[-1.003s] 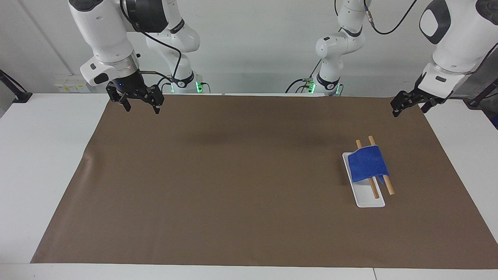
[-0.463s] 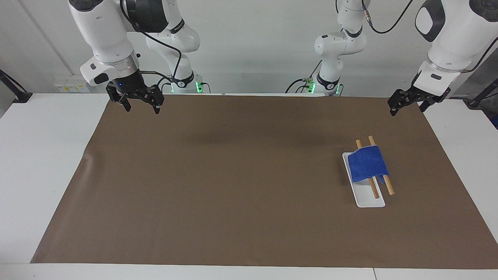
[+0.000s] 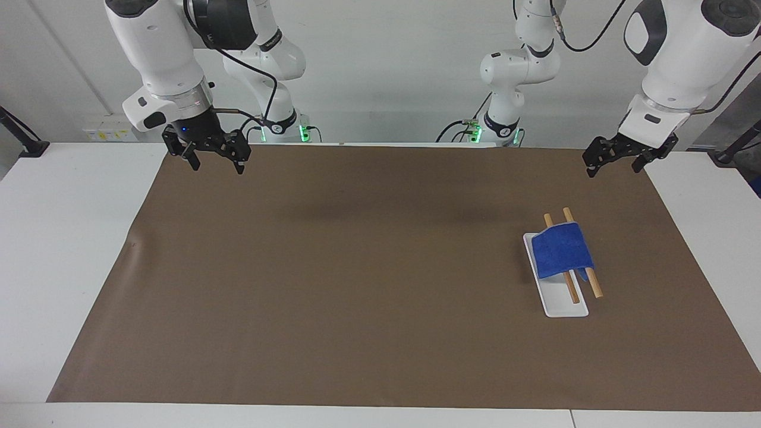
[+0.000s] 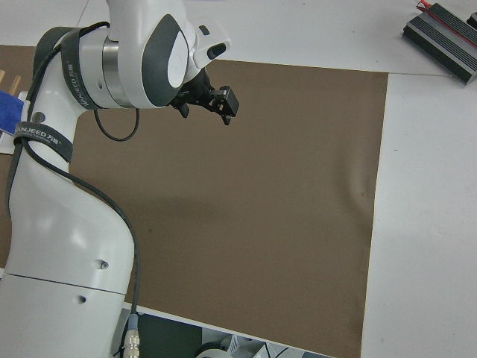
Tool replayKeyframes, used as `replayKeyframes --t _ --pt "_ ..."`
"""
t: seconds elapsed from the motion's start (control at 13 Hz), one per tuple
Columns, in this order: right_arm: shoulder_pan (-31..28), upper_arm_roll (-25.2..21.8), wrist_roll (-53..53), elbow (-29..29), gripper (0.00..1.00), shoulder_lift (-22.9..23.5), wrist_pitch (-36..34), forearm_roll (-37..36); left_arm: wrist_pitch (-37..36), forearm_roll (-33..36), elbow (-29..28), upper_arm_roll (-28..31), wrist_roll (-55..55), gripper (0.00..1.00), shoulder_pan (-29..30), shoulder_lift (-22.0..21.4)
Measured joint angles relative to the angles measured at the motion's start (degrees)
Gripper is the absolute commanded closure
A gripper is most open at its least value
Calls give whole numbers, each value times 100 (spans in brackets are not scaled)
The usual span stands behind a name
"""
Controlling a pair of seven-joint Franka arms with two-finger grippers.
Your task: Right arm passes towel to left arm to hang
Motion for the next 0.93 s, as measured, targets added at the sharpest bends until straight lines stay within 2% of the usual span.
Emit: replayKeyframes --t 0.23,0.93 --pt "0 0 0 0 0 0 0 0 3 0 -31 335 0 0 -265 -40" --pt "0 0 0 0 0 0 0 0 9 -555 -38 410 0 0 -270 -76"
